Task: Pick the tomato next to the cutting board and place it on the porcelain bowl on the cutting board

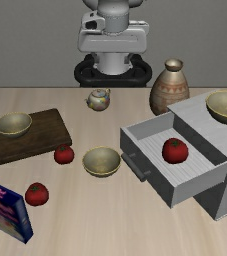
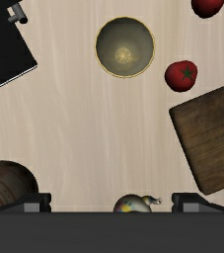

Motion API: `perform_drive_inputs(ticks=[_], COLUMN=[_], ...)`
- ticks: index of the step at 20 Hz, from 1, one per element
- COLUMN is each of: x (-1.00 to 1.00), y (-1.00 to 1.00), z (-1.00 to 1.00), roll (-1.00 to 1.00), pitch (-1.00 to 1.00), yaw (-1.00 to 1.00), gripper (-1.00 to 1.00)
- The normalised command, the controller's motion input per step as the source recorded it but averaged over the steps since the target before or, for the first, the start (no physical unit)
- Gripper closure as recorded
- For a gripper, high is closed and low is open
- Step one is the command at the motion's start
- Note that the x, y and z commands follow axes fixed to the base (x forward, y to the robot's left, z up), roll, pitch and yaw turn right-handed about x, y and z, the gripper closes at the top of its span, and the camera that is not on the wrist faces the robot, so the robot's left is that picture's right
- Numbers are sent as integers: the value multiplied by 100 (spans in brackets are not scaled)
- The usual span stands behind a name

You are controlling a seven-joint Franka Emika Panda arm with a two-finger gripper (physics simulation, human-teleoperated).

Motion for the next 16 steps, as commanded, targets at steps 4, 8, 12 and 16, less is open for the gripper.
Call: perform_drive_inputs(ticks=[4, 8, 12, 16], x=[0, 0, 0, 100], y=[-100, -100, -100, 0], z=[0, 0, 0, 0], roll=[0, 0, 0, 0], pitch=[0, 0, 0, 0], yaw=[0, 0, 0, 0], gripper=[-100, -100, -100, -100])
